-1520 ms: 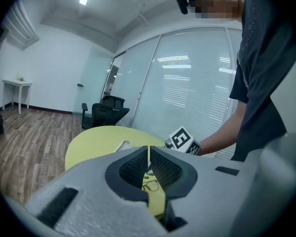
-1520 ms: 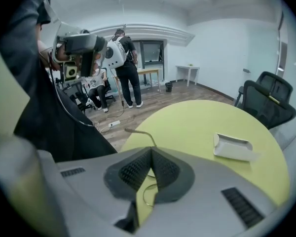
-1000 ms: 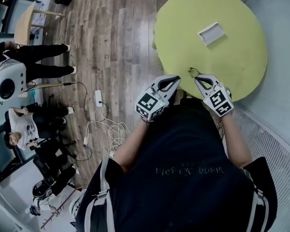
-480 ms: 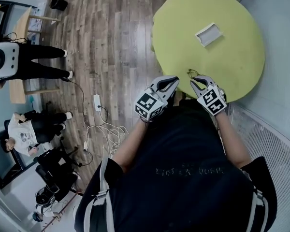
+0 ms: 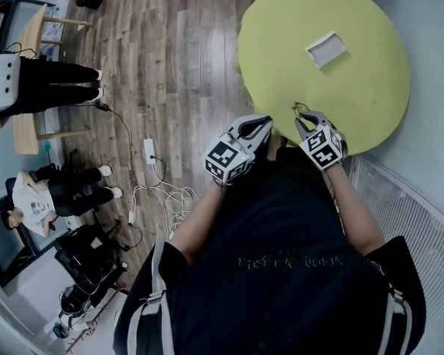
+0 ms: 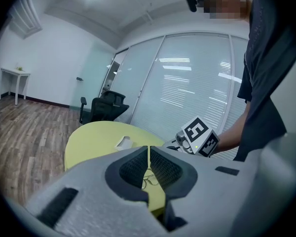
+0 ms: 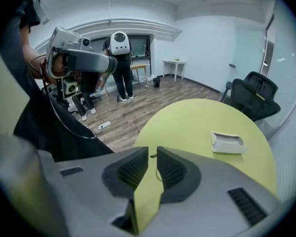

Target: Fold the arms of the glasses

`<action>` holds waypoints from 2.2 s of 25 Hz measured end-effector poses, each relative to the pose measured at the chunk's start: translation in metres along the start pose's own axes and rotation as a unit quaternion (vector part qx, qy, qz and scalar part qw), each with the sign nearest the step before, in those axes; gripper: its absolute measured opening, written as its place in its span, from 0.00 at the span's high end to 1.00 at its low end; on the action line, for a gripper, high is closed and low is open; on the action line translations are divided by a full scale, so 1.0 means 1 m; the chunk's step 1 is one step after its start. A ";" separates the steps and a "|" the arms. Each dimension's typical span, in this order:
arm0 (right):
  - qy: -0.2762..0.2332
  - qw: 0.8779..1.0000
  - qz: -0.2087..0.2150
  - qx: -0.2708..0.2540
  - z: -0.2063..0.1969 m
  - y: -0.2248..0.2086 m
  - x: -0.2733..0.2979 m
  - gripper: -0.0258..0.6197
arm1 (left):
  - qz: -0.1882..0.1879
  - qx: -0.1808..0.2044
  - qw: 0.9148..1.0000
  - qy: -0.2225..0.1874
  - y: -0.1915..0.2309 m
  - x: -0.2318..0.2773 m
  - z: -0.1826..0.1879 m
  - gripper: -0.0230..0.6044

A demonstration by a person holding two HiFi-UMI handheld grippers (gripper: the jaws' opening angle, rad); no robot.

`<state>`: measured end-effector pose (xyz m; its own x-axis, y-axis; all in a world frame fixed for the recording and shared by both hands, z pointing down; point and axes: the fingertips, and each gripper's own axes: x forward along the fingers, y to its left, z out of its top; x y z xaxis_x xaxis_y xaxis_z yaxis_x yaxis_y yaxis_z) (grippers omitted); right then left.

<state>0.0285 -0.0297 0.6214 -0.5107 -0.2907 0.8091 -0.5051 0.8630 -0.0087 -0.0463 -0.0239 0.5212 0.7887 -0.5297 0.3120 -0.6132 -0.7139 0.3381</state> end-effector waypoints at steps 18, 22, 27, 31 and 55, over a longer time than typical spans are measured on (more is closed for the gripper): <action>0.027 0.998 -0.061 0.017 -0.036 -0.026 -0.006 0.91 | -0.030 0.006 0.999 0.014 -0.004 0.014 0.000 0.92; 0.040 0.996 -0.066 0.039 -0.059 -0.034 -0.008 0.91 | -0.031 0.009 0.999 0.021 -0.009 0.017 -0.004 0.92; 0.047 0.995 -0.069 0.061 -0.081 -0.044 -0.009 0.91 | -0.023 0.010 0.999 0.026 -0.012 0.020 -0.004 0.92; 0.056 0.994 -0.072 0.068 -0.095 -0.048 -0.003 0.91 | -0.021 0.011 0.999 0.028 -0.014 0.023 -0.005 0.92; 0.092 0.990 -0.045 0.099 -0.155 -0.050 0.045 0.91 | 0.006 0.004 0.999 0.044 -0.023 0.014 -0.014 0.92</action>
<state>0.1391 -0.0221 0.7490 -0.3315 -0.2658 0.9052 -0.6781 0.7343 -0.0327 -0.0220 -0.0080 0.5304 0.7740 -0.4963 0.3932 -0.6222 -0.7114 0.3269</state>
